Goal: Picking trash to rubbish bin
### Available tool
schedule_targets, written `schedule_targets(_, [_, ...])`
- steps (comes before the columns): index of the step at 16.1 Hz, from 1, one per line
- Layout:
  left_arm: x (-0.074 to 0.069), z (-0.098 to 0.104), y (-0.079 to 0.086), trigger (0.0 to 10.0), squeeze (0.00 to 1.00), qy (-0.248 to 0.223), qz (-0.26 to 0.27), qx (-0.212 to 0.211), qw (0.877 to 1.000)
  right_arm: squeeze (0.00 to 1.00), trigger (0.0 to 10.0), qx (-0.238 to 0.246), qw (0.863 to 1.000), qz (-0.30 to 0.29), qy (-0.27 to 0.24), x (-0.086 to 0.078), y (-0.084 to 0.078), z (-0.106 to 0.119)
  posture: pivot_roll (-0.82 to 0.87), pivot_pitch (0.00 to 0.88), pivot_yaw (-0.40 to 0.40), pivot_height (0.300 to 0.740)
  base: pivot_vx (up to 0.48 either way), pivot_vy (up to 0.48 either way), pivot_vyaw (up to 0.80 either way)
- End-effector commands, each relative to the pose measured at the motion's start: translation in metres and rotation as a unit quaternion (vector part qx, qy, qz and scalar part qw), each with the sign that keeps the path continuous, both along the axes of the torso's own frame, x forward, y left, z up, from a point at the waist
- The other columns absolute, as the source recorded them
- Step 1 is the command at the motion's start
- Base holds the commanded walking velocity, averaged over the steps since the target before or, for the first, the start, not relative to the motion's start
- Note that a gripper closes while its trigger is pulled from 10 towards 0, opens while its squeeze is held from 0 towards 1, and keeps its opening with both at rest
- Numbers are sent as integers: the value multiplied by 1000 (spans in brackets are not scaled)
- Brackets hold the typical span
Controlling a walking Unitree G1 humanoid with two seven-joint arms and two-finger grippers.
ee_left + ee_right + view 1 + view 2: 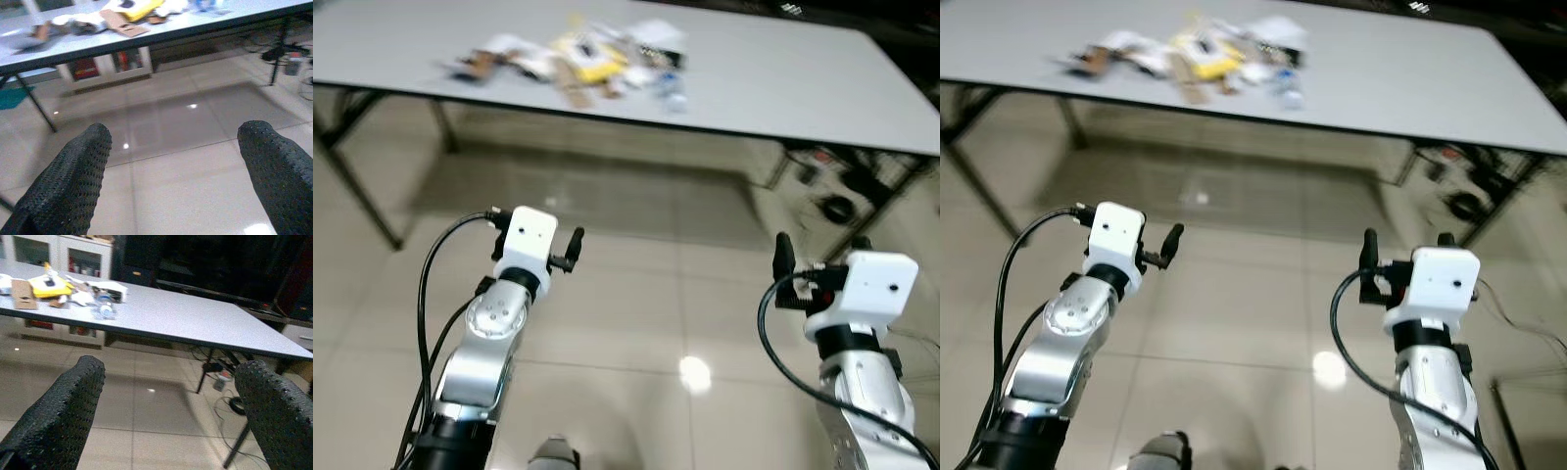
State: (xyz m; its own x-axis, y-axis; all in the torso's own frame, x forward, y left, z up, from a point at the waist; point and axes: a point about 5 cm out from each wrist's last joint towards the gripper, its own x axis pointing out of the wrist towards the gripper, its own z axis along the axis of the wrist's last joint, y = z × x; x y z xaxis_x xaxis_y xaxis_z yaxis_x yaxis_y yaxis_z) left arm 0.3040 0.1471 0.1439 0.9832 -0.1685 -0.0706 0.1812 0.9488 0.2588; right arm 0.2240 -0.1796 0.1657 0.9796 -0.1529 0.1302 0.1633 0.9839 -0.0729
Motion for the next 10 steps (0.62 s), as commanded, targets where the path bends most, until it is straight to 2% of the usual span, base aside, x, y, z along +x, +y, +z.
schedule_targets(1, [2, 3, -4, 10000, 0, -8, -7, 3, 1000, 0, 10000, -4, 1000, -13, 3, 0, -5, -2, 221, 76, -77, 740, 0, 0, 800])
schedule_targets(4, [3, 2, -3, 10000, 0, -9, -1, 7, 1000, 0, 10000, -3, 1000, -12, 4, -1, -1, -3, 208, 82, -72, 740, 0, 0, 800])
schedule_targets(7, [11, -1, -9, 10000, 0, 3, -2, -7, 1000, 0, 10000, 8, 1000, -27, 4, -2, -6, -5, 204, 84, -67, 740, 0, 0, 0])
schedule_targets(10, [12, -3, -10, 10000, 0, 5, -4, -15, 1000, 0, 10000, 9, 1000, -29, 0, 0, -4, -4, 205, 83, -68, 740, 0, 0, 0])
